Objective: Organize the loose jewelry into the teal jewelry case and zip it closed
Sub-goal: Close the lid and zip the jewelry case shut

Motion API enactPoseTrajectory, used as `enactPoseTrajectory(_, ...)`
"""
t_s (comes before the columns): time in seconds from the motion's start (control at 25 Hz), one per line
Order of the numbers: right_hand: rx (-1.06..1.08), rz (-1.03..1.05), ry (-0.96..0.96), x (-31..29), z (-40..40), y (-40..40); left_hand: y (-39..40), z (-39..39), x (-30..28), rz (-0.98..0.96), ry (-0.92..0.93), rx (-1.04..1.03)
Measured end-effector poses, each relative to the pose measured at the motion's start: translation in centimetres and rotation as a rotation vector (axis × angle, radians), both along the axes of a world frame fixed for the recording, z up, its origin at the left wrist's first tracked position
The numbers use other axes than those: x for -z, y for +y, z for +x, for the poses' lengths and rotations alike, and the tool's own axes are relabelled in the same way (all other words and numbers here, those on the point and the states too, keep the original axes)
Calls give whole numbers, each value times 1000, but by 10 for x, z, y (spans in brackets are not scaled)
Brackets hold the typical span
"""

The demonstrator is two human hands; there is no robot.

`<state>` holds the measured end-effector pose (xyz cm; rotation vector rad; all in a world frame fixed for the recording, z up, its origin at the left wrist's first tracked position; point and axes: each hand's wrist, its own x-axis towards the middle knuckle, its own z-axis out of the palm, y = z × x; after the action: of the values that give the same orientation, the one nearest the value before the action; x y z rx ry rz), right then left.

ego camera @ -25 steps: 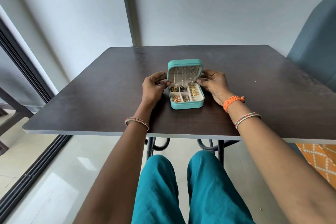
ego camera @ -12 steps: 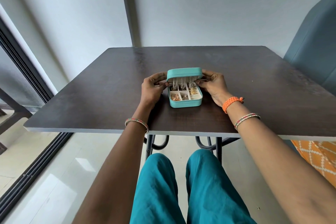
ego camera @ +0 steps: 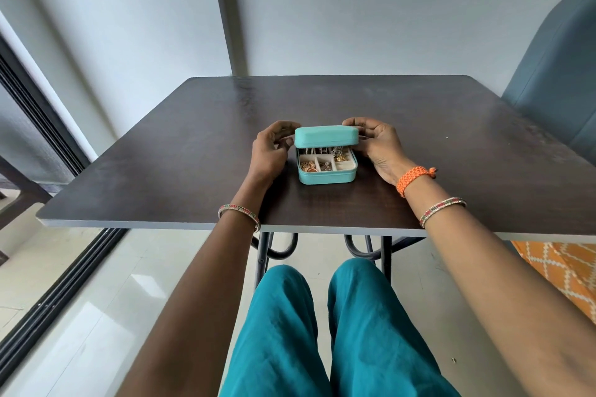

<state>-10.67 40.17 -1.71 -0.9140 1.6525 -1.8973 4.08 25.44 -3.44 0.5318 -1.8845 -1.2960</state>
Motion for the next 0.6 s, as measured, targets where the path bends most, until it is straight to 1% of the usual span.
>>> enactPoseTrajectory(0.24,55,77,-8,-1,3,-2,0,1,-1,40,35,42)
enactPoseTrajectory(0.36,74,58,-8,-4,9,3,1,1,-2,75,31,35)
enactPoseTrajectory(0.44,51,38,48,1,10,6,4,2,-3,61,13,27)
enactPoseTrajectory(0.48,20,54,109,3,10,7,5,3,-3,36,-4,27)
enactPoseTrajectory(0.56,-61,132,216,6,8,8,6,4,-3,-11,-37,45)
enactPoseTrajectory(0.6,-95,159,224,6,8,9,6,5,-2,-23,-57,62)
